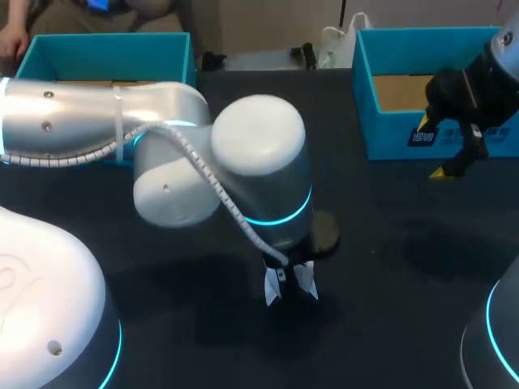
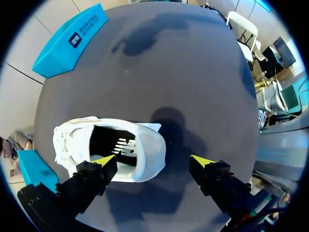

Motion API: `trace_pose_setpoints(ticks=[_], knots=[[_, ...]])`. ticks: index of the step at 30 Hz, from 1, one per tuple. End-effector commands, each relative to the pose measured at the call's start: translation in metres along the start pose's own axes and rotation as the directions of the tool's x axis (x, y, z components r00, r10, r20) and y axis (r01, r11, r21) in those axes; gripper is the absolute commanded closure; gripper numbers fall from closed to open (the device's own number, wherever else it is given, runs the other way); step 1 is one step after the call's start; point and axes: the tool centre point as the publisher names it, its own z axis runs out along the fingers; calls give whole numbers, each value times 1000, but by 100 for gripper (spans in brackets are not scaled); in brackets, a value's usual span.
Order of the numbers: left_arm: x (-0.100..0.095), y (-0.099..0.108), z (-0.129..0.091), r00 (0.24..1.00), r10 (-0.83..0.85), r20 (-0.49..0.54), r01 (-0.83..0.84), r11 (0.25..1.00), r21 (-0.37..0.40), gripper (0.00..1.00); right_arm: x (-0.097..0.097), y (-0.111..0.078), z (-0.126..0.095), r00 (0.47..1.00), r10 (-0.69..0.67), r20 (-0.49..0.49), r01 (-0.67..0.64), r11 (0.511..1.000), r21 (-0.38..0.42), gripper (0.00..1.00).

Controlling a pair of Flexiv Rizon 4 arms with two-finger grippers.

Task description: Take the shoe out of the shoebox, open the shoe tongue, remove and reinsert the insole, then place the shoe into the shoebox

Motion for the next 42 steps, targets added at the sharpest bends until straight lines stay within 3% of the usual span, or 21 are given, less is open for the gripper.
trace_pose_setpoints(ticks=[1,12,21,26,27,28,31,32,33,42], knots=[[2,-2,16,1000,7,4,-7,1000,1,0,0,0,1,1000,0,0,0,1000,1,0],[0,-6,50,1000,-4,3,4,999,-37,0,0,0,1,1000,0,0,0,1000,1,0],[2,-2,50,1000,9,-18,-10,999,-38,0,0,0,1,1000,0,0,0,1000,1,0],[6,-1,45,999,31,-33,-32,999,-36,5,0,0,1,1000,0,0,0,1000,1,0],[6,-1,44,999,33,-34,-34,999,-36,27,0,0,1,1000,0,0,0,1000,1,0],[7,-1,43,999,35,-29,-36,999,-37,41,0,0,1,1000,0,0,0,1000,1,0],[7,-1,43,999,32,-40,-34,999,-43,35,0,0,1,1000,0,0,0,1000,1,0],[7,-1,43,998,32,-44,-34,998,-44,40,0,0,1,1000,0,0,0,1000,1,0],[7,-1,43,999,32,-44,-34,998,-46,52,0,0,1,1000,0,0,0,1000,1,0],[9,2,46,998,48,-44,-51,997,-62,69,0,0,1,1000,0,0,0,1000,1,0]])
